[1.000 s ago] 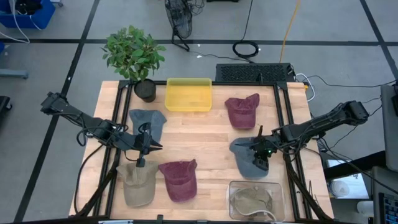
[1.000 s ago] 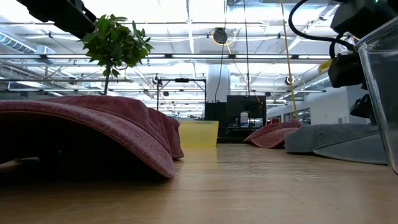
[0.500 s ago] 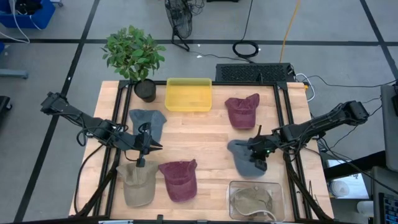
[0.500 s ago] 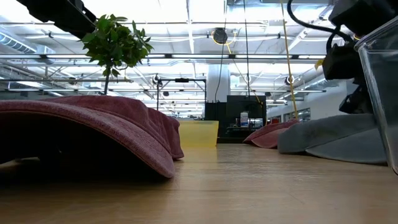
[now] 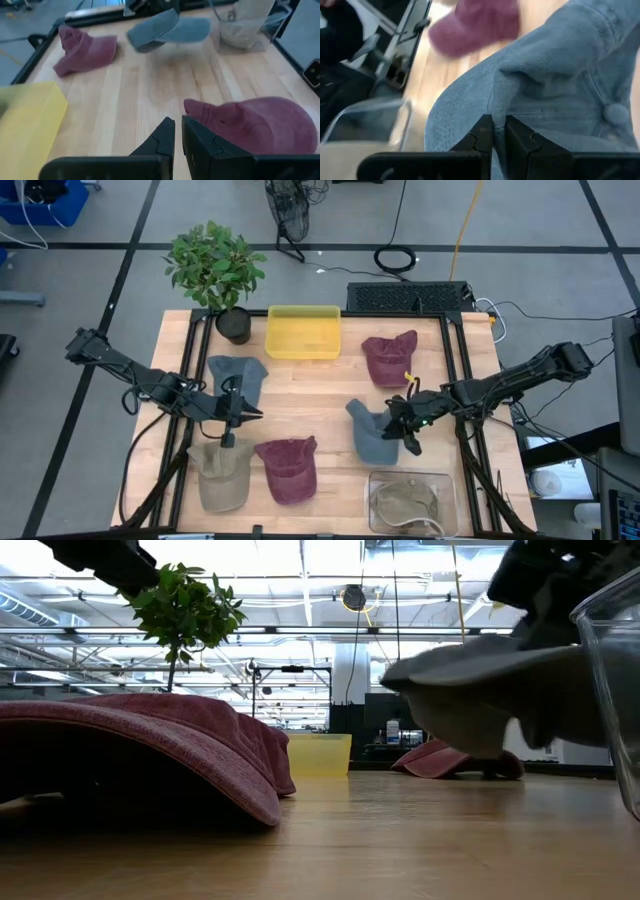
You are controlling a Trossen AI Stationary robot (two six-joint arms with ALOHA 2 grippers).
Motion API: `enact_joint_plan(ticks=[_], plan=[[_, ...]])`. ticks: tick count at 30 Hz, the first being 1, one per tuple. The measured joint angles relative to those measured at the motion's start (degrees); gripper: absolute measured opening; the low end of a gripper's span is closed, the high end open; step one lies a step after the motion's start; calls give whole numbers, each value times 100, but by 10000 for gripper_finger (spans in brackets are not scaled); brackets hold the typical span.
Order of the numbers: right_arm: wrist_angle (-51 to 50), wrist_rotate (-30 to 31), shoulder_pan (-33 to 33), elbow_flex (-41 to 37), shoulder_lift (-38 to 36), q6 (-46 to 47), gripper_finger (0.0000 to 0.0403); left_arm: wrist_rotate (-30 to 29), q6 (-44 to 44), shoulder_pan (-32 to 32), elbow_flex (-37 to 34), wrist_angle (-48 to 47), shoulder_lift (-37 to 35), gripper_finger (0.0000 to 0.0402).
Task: Pick & Place hat
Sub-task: Put the right blue cap into the yellow bin
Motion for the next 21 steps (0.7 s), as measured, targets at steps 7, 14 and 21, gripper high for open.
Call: enact_joint_plan(ticks=[7,14,21], plan=[[565,267,-431,494,527,-838,19,-18,277,0,0,308,0,42],[495,179,-884,1589,1842,-1686,19,-101,437,0,0,314,0,42],[149,-329,-1726,2666,2776,-2146,19,-101,451,0,0,308,-2,42]])
